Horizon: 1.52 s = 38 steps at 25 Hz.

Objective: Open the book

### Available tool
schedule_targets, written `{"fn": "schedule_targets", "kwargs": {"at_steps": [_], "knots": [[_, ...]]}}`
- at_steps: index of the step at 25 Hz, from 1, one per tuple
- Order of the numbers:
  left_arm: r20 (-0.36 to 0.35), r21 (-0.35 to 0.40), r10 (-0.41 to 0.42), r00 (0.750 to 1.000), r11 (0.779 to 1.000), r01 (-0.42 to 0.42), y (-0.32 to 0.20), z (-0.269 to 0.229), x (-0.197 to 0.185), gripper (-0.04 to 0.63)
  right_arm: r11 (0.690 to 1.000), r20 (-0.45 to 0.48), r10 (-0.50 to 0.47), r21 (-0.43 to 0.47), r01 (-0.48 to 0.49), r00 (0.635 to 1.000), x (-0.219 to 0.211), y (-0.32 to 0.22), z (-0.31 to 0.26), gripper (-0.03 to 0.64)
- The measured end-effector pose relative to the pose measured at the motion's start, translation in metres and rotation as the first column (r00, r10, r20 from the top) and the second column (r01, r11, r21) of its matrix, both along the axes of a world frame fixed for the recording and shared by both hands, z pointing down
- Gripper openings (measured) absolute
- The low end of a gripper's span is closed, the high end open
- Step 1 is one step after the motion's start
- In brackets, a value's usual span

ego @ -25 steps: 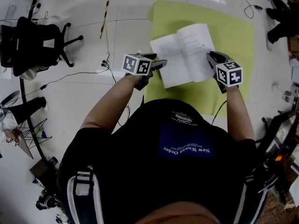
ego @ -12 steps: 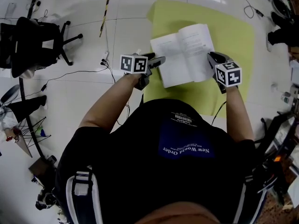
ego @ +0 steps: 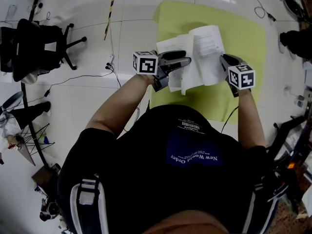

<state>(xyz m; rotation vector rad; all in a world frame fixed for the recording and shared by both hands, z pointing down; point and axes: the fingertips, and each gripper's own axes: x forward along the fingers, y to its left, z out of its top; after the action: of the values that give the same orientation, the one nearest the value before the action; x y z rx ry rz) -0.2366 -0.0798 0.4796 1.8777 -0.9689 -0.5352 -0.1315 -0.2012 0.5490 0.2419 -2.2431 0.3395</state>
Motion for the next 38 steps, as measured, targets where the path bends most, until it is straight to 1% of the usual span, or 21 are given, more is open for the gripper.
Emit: {"fn": "schedule_targets", "kwargs": {"at_steps": [4,6,8,12,13,15,17,20,23,25,26,27,28,29,30,32,33,34,35,36,38], "knots": [[0.010,0.133,0.070,0.997,0.989,-0.071,-0.050,-0.027,0.031,0.284,0.999,0.014,0.045,0.014,-0.045,0.999,0.017,-0.016,-0.006,0.041],[0.036,0.164,0.108,0.994,0.980,-0.112,-0.084,-0.033,0.050,0.284,0.995,0.025,0.096,0.023,-0.097,0.995,0.034,-0.029,-0.013,0.041],[0.077,0.140,0.143,0.987,0.978,-0.153,-0.118,-0.026,0.069,0.284,0.985,0.023,0.167,0.042,-0.167,0.986,0.061,-0.046,-0.019,0.041],[0.148,0.021,0.219,0.964,0.974,-0.225,-0.151,0.010,0.107,0.285,0.947,0.029,0.305,0.092,-0.307,0.952,0.130,-0.072,-0.034,0.041],[0.156,0.019,0.229,0.961,0.972,-0.235,-0.152,0.011,0.116,0.284,0.942,0.046,0.318,0.094,-0.321,0.947,0.145,-0.073,-0.040,0.041],[0.156,0.048,0.241,0.958,0.967,-0.251,-0.148,0.001,0.129,0.284,0.942,0.103,0.318,0.076,-0.326,0.943,0.164,-0.070,-0.054,0.041],[0.158,0.081,0.234,0.959,0.965,-0.249,-0.135,-0.013,0.131,0.284,0.951,0.190,0.298,0.028,-0.308,0.936,0.166,-0.062,-0.068,0.041],[0.188,0.110,0.153,0.970,0.978,-0.175,-0.107,-0.029,0.118,0.284,0.973,0.333,0.228,-0.041,-0.227,0.915,0.153,-0.050,-0.094,0.041],[0.169,0.125,0.030,0.985,0.991,-0.052,-0.077,-0.048,0.101,0.284,0.993,0.435,0.116,-0.041,-0.109,0.893,0.140,-0.040,-0.124,0.041],[0.185,0.165,-0.055,0.981,0.986,0.025,-0.048,-0.073,0.084,0.284,0.999,0.509,0.052,-0.040,-0.037,0.859,0.126,-0.032,-0.153,0.041],[0.204,0.200,-0.107,0.973,0.978,0.066,-0.033,-0.090,0.071,0.284,0.999,0.552,0.021,-0.037,-0.001,0.834,0.116,-0.030,-0.172,0.041],[0.225,0.240,-0.162,0.961,0.965,0.107,-0.018,-0.109,0.057,0.284,0.999,0.594,-0.010,-0.026,0.032,0.805,0.104,-0.028,-0.192,0.041],[0.247,0.282,-0.217,0.944,0.948,0.144,-0.003,-0.129,0.042,0.284,0.998,0.632,-0.039,-0.011,0.060,0.774,0.093,-0.025,-0.213,0.018],[0.267,0.323,-0.268,0.926,0.930,0.176,0.014,-0.148,0.029,0.284,0.997,0.666,-0.062,0.005,0.079,0.744,0.085,-0.020,-0.232,-0.006],[0.282,0.361,-0.313,0.907,0.910,0.202,0.031,-0.167,0.017,0.284,0.996,0.693,-0.079,0.019,0.091,0.717,0.079,-0.011,-0.250,-0.011],[0.295,0.424,-0.381,0.876,0.874,0.237,0.066,-0.200,-0.003,0.282,0.994,0.733,-0.104,0.047,0.102,0.672,0.070,0.009,-0.281,-0.011],[0.303,0.445,-0.407,0.862,0.860,0.250,0.081,-0.213,-0.011,0.262,0.993,0.745,-0.114,0.063,0.101,0.657,0.066,0.018,-0.294,-0.011],[0.316,0.457,-0.430,0.846,0.850,0.262,0.094,-0.222,-0.017,0.225,0.992,0.754,-0.121,0.077,0.096,0.645,0.063,0.027,-0.306,-0.011],[0.337,0.459,-0.451,0.827,0.845,0.274,0.105,-0.227,-0.022,0.163,0.993,0.762,-0.119,0.082,0.088,0.636,0.061,0.034,-0.315,-0.011],[0.360,0.456,-0.468,0.807,0.843,0.285,0.115,-0.229,-0.025,0.094,0.994,0.770,-0.108,0.077,0.076,0.628,0.060,0.041,-0.321,-0.011],[0.393,0.453,-0.486,0.781,0.841,0.296,0.133,-0.232,-0.029,0.006,0.998,0.784,-0.068,0.051,0.046,0.617,0.059,0.053,-0.328,-0.011]]}}
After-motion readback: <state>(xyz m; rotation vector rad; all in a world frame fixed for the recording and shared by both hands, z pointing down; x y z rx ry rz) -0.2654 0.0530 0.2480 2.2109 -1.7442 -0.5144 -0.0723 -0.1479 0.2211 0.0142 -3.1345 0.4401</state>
